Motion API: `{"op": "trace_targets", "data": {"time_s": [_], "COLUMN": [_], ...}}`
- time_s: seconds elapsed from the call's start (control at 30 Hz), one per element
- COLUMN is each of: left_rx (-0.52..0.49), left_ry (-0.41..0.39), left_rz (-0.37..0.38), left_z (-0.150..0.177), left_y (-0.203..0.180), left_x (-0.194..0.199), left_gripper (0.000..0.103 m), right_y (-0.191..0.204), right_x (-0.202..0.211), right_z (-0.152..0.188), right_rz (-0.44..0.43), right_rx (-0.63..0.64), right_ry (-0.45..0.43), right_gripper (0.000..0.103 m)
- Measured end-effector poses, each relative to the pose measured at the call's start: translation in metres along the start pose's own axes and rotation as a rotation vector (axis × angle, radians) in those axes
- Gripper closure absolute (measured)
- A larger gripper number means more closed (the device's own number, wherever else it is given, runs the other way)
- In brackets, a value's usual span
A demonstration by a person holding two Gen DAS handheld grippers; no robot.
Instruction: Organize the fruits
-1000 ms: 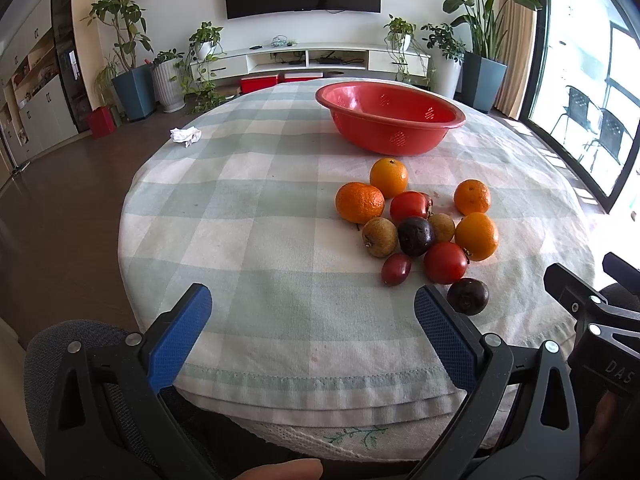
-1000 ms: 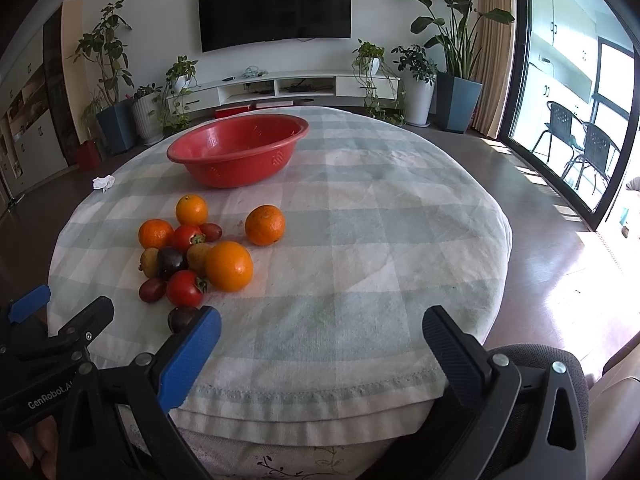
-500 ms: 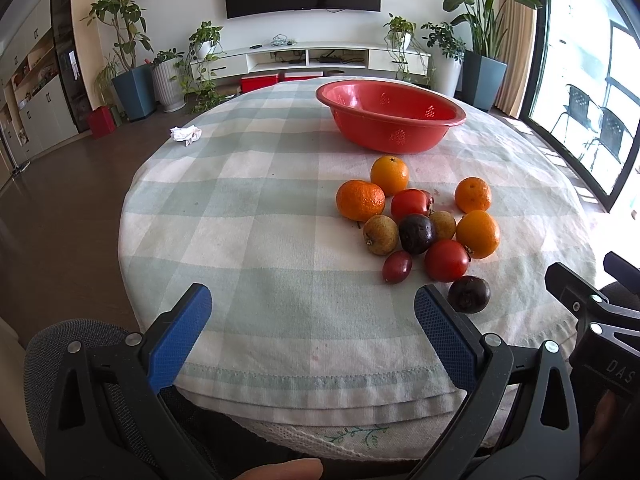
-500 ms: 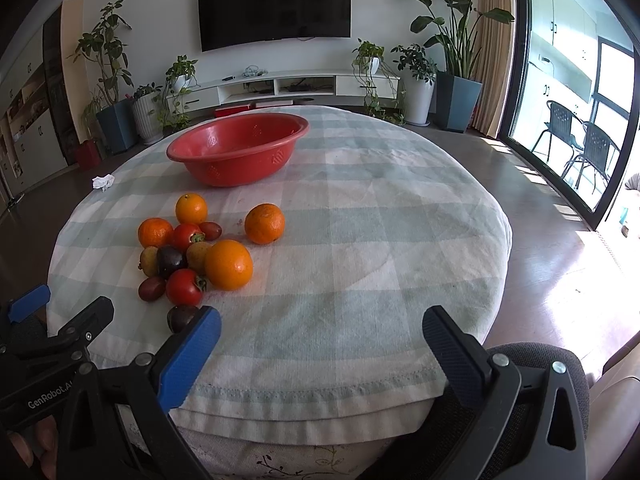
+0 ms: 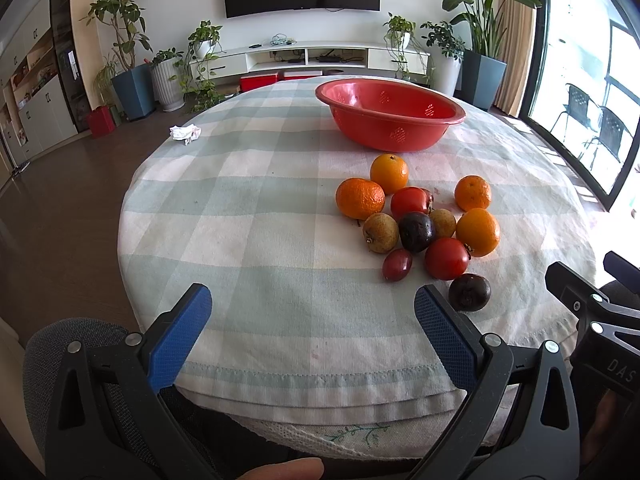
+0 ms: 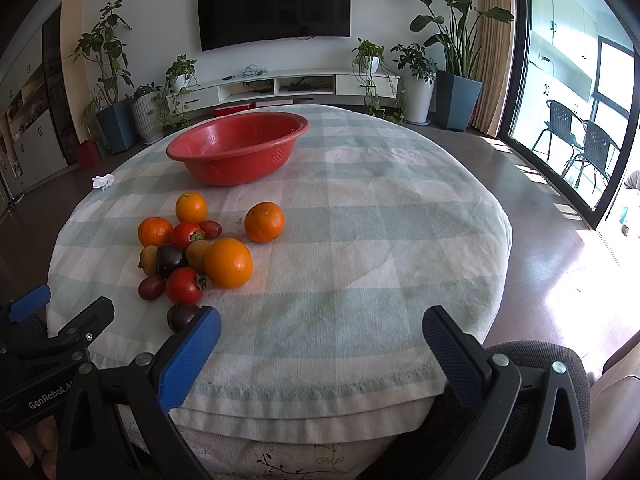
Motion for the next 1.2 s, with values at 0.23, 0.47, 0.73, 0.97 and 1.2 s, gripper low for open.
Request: {"op": "trace_targets", "data": {"time_s": [0.23,0.47,0.73,0.97,1.2], "left_rx": [0.001,0.0,0.0,-0.006,0.01], "left_ry": [0.0,0.0,0.001,-0.003,-0.006], "left_rz": [0.0,0.0,0.0,0.003,0.019], "left_z": [0.0007,0.0006,0.0003,0.0029,0.0062], "left_y": [0.0021,0.0023,0.0015,0.0034,-0.0001], "left_x": [0.0013,0.0012,0.0015,0.0007,-0.0002], "left_gripper": [0.0,0.0,0.0,0.0,0.0], "right_y": [0.0,0.0001,0.0003,0.0006,0.0009], "right_x": [0.0,0.0,-0.0001,0.0001,0.0002], "right_z": [0.0,0.0,0.0003,0.0004,0.0001], "right_rz": [0.0,0.0,-0.002,-0.002,-0.004], "right_rx": [0.0,0.0,-0.001,-0.001,-0.001], "right_ry": [0.0,0.001,0.002,0.002,-0.001], "right_gripper": [0.0,0.0,0.0,0.0,0.0]}}
Point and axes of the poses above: each gripper's, at about its wrist camera, not at the fingertips, and x roughly against the way its jaws point, y to its left, z to its underside, the point moved 5 cm from there along -x, roughly the way its jaws point, and after that the axes turned 14 degrees about -z, right-handed, at the moved point
